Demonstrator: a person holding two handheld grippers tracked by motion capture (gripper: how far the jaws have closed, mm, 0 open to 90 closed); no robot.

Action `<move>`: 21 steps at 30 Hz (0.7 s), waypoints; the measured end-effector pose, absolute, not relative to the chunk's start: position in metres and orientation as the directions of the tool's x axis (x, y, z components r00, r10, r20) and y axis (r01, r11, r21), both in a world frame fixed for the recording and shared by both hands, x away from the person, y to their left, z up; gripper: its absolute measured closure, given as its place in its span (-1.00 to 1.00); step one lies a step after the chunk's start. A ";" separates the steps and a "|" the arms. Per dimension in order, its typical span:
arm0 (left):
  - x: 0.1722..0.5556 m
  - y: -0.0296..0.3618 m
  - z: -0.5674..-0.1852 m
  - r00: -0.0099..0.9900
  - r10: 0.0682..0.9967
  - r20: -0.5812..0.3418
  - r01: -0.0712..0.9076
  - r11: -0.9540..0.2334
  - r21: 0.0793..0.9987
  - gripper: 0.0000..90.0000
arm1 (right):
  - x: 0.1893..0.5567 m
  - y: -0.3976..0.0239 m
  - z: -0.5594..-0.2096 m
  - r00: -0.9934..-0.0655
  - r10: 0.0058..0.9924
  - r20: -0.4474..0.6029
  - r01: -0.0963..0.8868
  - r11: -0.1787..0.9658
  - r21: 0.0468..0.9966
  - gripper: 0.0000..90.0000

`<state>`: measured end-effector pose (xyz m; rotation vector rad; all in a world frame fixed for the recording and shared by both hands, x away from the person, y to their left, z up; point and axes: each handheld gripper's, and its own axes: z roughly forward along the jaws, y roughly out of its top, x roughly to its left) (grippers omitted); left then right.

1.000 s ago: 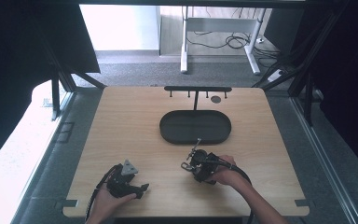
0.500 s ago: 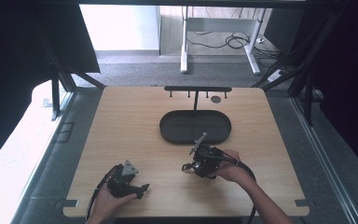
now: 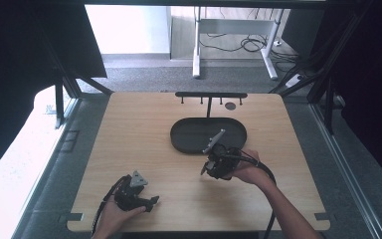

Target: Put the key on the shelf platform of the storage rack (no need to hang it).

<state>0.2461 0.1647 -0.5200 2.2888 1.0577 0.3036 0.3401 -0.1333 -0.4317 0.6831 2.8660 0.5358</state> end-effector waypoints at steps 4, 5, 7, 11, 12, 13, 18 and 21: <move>0.246 0.165 -0.520 0.657 0.752 -0.040 0.617 -0.508 0.601 -0.52 | 0.343 -0.132 -0.427 -0.883 0.465 -0.063 0.409 0.829 0.381 0.10; 0.246 0.165 -0.520 0.657 0.753 -0.040 0.617 -0.507 0.601 -0.52 | 0.346 -0.132 -0.425 -0.882 0.466 -0.066 0.406 0.825 0.393 0.10; 0.246 0.165 -0.520 0.658 0.752 -0.040 0.617 -0.508 0.601 -0.52 | 0.350 -0.132 -0.423 -0.881 0.468 -0.066 0.408 0.823 0.396 0.10; 0.246 0.165 -0.521 0.656 0.753 -0.041 0.619 -0.507 0.600 -0.52 | 0.355 -0.132 -0.422 -0.884 0.463 -0.061 0.405 0.825 0.395 0.10; 0.246 0.165 -0.521 0.656 0.754 -0.042 0.620 -0.506 0.600 -0.52 | 0.358 -0.133 -0.420 -0.882 0.468 -0.048 0.411 0.817 0.404 0.10; 0.246 0.165 -0.521 0.656 0.754 -0.042 0.620 -0.506 0.599 -0.52 | 0.360 -0.133 -0.419 -0.881 0.470 -0.046 0.414 0.815 0.405 0.10; 0.246 0.165 -0.521 0.656 0.754 -0.043 0.621 -0.506 0.599 -0.52 | 0.367 -0.134 -0.417 -0.877 0.480 -0.037 0.424 0.807 0.412 0.10; 0.246 0.165 -0.521 0.655 0.754 -0.043 0.621 -0.505 0.599 -0.52 | 0.372 -0.135 -0.418 -0.871 0.490 -0.043 0.431 0.801 0.415 0.10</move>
